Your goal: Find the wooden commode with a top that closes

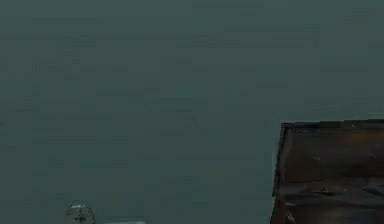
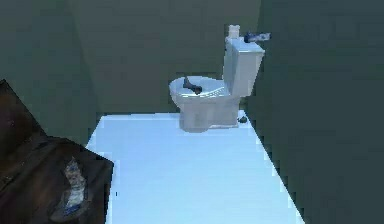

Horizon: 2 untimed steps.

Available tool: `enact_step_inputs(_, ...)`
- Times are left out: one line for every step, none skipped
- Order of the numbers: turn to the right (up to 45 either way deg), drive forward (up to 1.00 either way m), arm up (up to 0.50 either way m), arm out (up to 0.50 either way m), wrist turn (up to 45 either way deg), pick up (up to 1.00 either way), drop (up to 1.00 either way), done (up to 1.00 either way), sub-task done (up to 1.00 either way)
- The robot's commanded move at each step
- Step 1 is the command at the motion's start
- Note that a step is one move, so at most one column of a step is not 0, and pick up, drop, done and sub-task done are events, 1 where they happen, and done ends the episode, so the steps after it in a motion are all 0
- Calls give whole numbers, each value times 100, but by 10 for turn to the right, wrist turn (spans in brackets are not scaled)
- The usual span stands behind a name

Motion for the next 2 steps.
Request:
enact_step_inputs(450,0,0,0,0,0,0,0,0)
enact_step_inputs(0,0,0,0,0,0,0,100,0)
